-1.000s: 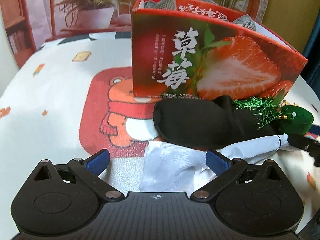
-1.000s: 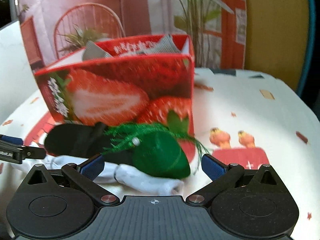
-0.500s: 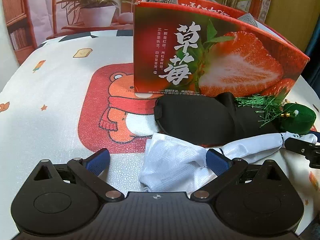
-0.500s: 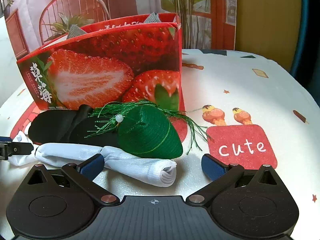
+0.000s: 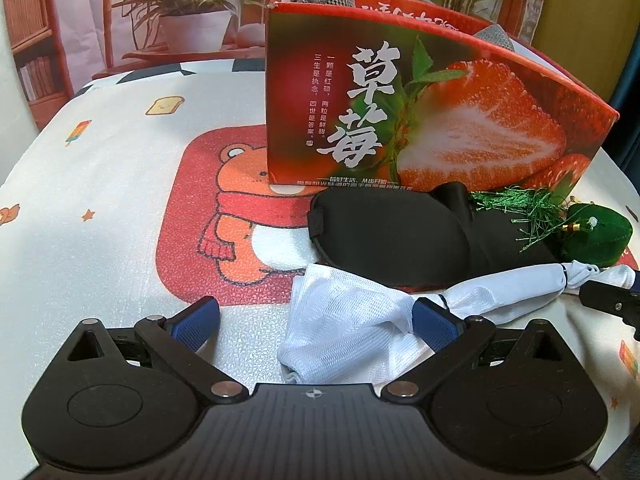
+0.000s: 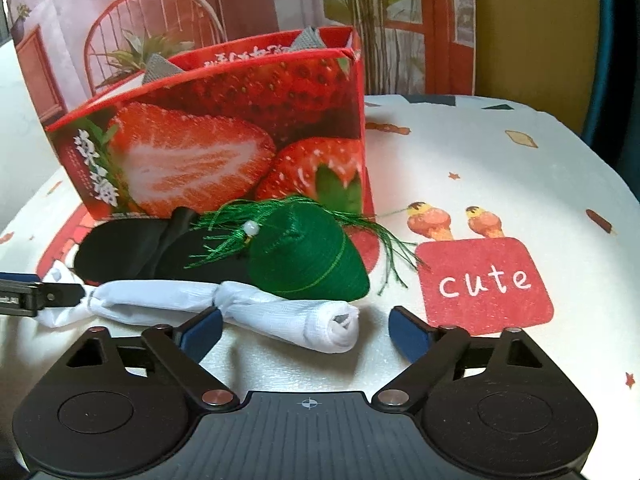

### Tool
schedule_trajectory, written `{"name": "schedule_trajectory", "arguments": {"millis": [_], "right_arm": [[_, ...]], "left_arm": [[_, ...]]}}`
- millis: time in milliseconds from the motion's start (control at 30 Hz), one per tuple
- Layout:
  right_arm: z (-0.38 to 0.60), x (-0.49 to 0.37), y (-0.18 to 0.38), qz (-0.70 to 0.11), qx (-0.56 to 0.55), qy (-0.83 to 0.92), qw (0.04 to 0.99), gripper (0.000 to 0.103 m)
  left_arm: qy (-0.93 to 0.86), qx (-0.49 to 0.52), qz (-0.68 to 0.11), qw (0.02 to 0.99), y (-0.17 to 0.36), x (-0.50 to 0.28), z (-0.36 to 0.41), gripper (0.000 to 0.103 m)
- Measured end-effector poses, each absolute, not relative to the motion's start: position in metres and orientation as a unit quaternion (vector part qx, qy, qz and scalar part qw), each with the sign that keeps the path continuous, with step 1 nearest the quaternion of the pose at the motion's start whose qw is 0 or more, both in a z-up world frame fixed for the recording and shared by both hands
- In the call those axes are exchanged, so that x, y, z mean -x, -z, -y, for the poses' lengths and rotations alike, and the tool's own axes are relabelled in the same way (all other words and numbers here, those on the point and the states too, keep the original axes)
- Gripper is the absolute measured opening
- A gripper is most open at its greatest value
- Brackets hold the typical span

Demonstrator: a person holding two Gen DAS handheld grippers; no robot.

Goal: Organize soft objects
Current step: 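Move the left tool back to the white tied cloth before the box, then close the left tool on the white tied cloth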

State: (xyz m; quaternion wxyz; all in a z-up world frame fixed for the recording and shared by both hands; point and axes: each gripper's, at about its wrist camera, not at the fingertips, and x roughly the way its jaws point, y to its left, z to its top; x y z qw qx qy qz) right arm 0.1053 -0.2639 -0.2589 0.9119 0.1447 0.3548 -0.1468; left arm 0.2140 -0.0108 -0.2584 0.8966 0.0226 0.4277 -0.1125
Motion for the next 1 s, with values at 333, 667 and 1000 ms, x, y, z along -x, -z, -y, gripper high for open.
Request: {"name": "schedule_trajectory", "arguments": {"millis": [333, 667, 1000], "right_arm": [[0.259, -0.102, 0.251, -0.351, -0.148, 0.129, 0.916, 0.073], [0.258, -0.098, 0.251, -0.35, -0.15, 0.13, 0.916, 0.051], [0.252, -0.092, 0.254, -0.347, -0.155, 0.12, 0.917, 0.039]], "left_arm": [[0.124, -0.037, -0.441, 0.888, 0.258, -0.214, 0.012, 0.103], [0.135, -0.011, -0.448, 0.884, 0.254, -0.202, 0.002, 0.103], [0.153, 0.022, -0.423, 0.893, 0.252, -0.191, -0.005, 0.078]]}}
